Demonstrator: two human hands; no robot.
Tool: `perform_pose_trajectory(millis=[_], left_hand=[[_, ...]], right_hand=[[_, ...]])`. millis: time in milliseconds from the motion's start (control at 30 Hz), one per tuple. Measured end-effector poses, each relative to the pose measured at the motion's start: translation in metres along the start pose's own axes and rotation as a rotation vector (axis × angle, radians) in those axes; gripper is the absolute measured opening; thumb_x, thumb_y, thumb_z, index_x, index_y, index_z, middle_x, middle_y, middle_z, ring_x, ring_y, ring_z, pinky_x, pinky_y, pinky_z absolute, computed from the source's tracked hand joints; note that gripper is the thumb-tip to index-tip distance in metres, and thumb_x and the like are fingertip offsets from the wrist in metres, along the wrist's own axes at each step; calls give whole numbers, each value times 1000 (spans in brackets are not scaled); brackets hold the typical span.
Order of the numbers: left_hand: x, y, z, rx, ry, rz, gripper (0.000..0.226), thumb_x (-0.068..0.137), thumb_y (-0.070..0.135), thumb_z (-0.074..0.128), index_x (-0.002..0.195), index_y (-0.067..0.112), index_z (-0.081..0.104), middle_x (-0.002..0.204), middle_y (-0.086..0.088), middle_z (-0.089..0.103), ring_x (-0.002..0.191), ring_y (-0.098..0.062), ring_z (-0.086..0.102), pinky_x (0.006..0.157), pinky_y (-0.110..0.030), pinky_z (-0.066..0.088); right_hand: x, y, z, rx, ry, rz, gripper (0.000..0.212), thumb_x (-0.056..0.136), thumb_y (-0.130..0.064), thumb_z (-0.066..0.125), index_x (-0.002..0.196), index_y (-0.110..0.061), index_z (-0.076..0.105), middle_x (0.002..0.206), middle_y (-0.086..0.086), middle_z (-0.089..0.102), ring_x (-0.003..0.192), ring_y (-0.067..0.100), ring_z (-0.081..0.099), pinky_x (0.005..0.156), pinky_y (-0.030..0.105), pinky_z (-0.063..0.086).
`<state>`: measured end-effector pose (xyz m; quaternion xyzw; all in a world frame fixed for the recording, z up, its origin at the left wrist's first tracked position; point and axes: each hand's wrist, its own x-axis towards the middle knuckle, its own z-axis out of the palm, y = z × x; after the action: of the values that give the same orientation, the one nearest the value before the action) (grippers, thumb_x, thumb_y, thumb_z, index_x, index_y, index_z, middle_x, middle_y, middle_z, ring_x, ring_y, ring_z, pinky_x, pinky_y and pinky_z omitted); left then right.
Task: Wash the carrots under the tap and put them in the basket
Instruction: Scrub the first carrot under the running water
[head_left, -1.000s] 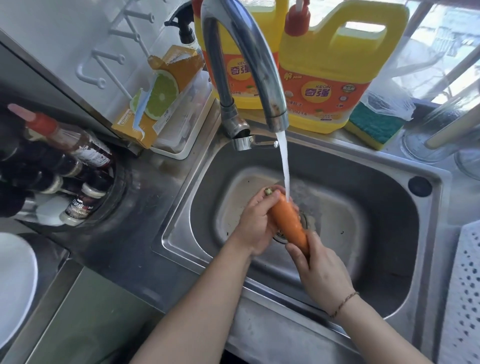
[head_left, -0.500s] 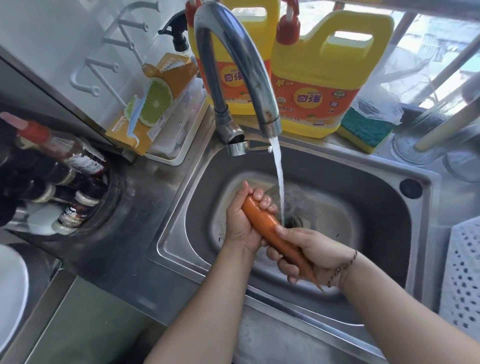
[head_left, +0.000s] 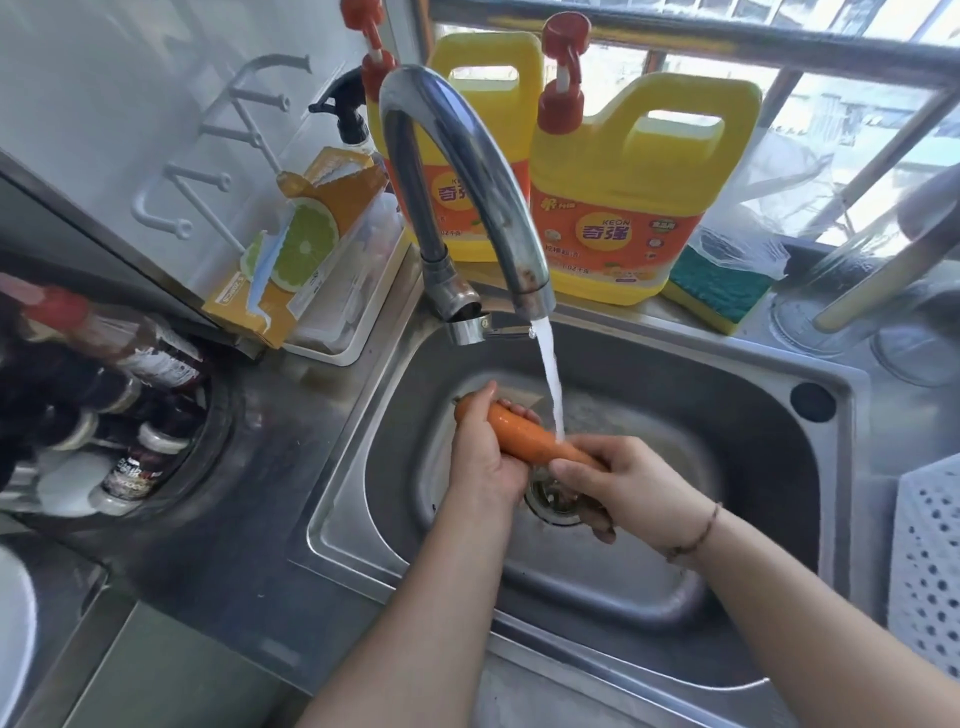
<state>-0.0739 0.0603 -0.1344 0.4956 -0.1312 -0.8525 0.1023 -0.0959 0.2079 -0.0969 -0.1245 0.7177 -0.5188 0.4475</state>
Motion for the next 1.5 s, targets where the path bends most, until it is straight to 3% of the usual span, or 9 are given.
perform_pose_trajectory(millis=[133,400,667,833,933,1067,1300,1433,1500], left_hand=[[-7,-3,4,0,-56,12,24,92,17,65,72,15,52,58,2,53,48,-9,53,64,-29,52],[-10,-12,10,-48,26,167,19,91,14,68,88,13,49,62,0,53,49,-10,55,52,-26,51],[-12,-12,-8,-6,-110,41,30,95,11,56,66,13,47,55,-1,45,45,-10,46,45,-21,45],[-9,-22,1,74,267,199,18,86,2,67,90,11,52,56,-2,51,43,-15,50,46,-25,47],[-11,-34,3,157,321,246,23,82,0,69,96,10,54,66,-7,54,51,-20,54,56,-33,54],[-7,-30,-6,99,-61,101,17,87,5,65,81,10,49,60,-7,47,52,-17,47,52,-27,44],[11,-24,2,110,433,177,21,83,10,71,100,3,62,75,-9,60,59,-23,57,61,-33,53],[5,-28,8,18,281,133,25,77,6,72,96,9,57,79,-12,60,72,-31,59,73,-55,58],[4,-23,8,9,60,111,22,77,8,70,75,10,49,59,-6,51,57,-23,53,74,-41,54]], right_hand=[[-4,3,-7,-43,40,34,18,96,-22,63,93,-5,65,49,-2,47,40,15,42,42,26,39],[15,-17,12,-1033,245,-51,46,95,-66,32,89,-20,39,94,3,63,88,34,62,63,34,35],[14,-13,5,135,-205,468,55,98,-64,33,81,-14,49,58,1,43,42,12,29,40,20,29],[8,2,29,-1012,217,-7,35,105,-42,25,95,-19,49,94,4,67,87,35,65,65,35,38],[17,-9,22,-774,233,214,33,103,-28,30,79,-18,49,81,7,64,76,33,62,62,33,46],[27,-13,8,80,-88,672,46,100,-40,24,68,-15,46,50,2,41,36,14,29,43,16,22],[11,7,33,-1220,357,-49,25,102,-28,36,93,-16,56,85,1,66,73,33,68,52,29,33],[34,1,18,-815,307,235,37,102,-33,28,89,-16,58,87,11,65,74,33,59,64,32,42],[42,-9,7,-341,73,436,46,103,-39,24,74,-14,50,64,9,53,49,23,42,49,25,36]])
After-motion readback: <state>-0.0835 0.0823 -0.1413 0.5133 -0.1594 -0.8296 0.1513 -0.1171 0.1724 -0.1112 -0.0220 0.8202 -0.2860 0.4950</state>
